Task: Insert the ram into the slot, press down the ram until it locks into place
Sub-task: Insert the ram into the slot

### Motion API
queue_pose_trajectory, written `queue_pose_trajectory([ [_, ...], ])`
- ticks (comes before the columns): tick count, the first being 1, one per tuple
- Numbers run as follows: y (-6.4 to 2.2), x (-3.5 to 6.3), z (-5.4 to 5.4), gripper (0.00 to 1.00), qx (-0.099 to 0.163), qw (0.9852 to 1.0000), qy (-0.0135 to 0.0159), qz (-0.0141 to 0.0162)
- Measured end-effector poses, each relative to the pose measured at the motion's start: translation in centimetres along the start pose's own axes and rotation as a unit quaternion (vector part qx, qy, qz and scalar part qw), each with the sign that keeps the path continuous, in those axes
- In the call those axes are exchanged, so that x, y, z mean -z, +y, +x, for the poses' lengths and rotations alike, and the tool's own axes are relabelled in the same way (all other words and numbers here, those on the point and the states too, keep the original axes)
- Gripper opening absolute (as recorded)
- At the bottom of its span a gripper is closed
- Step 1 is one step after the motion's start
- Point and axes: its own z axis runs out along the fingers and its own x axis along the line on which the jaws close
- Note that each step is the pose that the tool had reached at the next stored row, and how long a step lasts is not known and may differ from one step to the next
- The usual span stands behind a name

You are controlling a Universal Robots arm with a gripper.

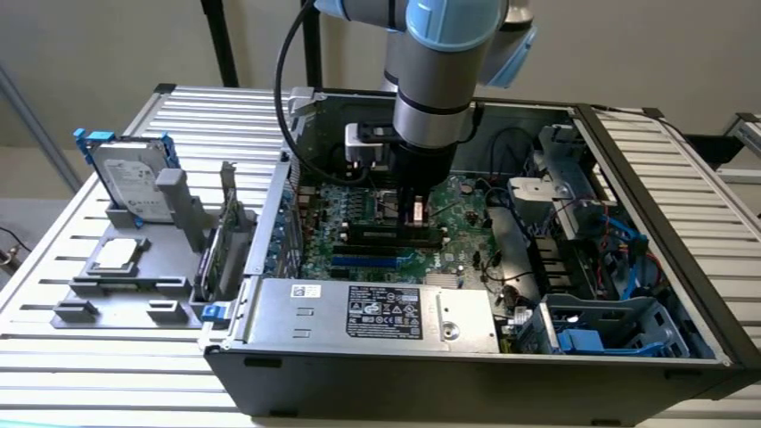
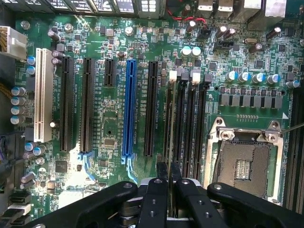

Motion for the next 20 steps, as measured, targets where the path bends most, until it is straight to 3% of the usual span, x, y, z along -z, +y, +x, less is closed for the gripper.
queue_pose_trajectory([
  [1, 0.00, 0.00, 0.0, 0.20, 0.000, 1.0000, 0.0000, 0.0000],
  [3, 0.00, 0.00, 0.0, 0.20, 0.000, 1.0000, -0.0002, 0.0001],
  [4, 0.00, 0.07, 0.0, 0.28, 0.000, 1.0000, -0.0003, 0.0001],
  [10, 0.09, 2.12, 0.0, 0.28, 0.000, 1.0000, -0.0001, -0.0001],
  [14, 0.37, 2.65, 0.0, 0.28, 0.000, 1.0000, -0.0003, 0.0000],
  [18, 0.38, 2.66, 0.0, 0.13, 0.000, 1.0000, -0.0002, 0.0000],
  [20, 0.38, 2.66, 0.0, 0.11, 0.000, 1.0000, -0.0002, 0.0000],
])
